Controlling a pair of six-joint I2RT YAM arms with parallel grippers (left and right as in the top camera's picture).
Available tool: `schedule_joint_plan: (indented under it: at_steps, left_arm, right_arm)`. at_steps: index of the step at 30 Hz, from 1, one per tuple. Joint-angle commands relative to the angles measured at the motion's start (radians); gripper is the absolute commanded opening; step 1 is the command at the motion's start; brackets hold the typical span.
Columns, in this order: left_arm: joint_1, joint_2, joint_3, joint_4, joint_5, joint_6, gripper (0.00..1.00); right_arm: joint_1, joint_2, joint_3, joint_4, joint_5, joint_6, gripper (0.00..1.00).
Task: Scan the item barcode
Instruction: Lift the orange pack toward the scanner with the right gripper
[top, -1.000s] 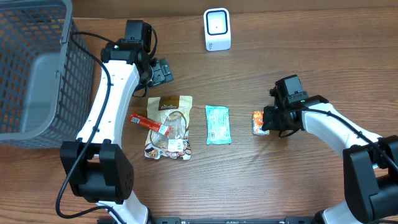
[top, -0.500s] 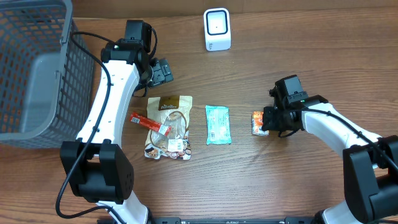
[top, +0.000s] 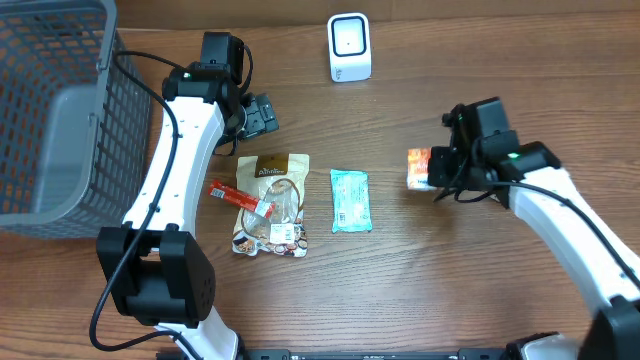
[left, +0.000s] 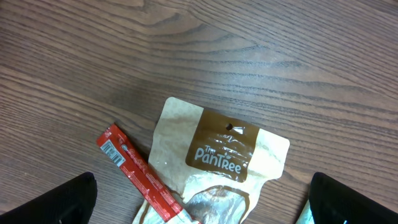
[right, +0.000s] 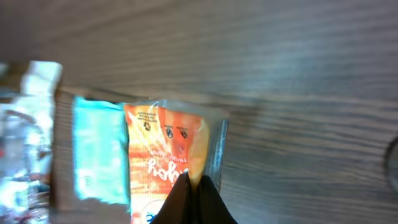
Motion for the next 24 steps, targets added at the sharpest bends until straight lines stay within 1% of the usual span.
schedule_joint_plan:
  at_steps: [1,5,9,12,15,18,20,21,24]
  left_arm:
    - [0.000,-0.016,0.012,0.000,-0.010,0.011,1.00]
    - [0.000,-0.016,0.012,0.000,-0.010,0.011,1.00]
    - [0.000,-0.016,0.012,0.000,-0.010,0.011,1.00]
    - [0.000,-0.016,0.012,0.000,-0.010,0.011,1.00]
    - [0.000,-0.016,0.012,0.000,-0.010,0.011,1.00]
    - [0.000,-0.016,0.012,0.000,-0.009,0.011,1.00]
    - [0.000,-0.016,0.012,0.000,-0.010,0.011,1.00]
    - [0.000,-0.016,0.012,0.000,-0.010,0.011,1.00]
    - [0.000,-0.016,0.012,0.000,-0.010,0.011,1.00]
  right_arm:
    - [0.000,-0.028,0.114,-0.080,-0.002,-0.027,0.03]
    - [0.000,-0.023,0.297,-0.248,-0.002,-0.078,0.03]
    - [0.000,-0.001,0.537,-0.420,-0.001,-0.116,0.03]
    - [0.000,0.051,0.725,-0.564,-0.001,-0.181,0.03]
    - [0.000,0.120,0.879,-0.668,0.006,-0.257,0.03]
    - [0.000,0.180,0.962,-0.682,0.006,-0.323,0.03]
    - [0.007,0.200,0.964,-0.642,0.006,-0.357,0.04]
    - [0.019,0.221,0.964,-0.594,0.006,-0.403,0.04]
    - [0.049,0.251,0.964,-0.523,0.035,-0.492,0.04]
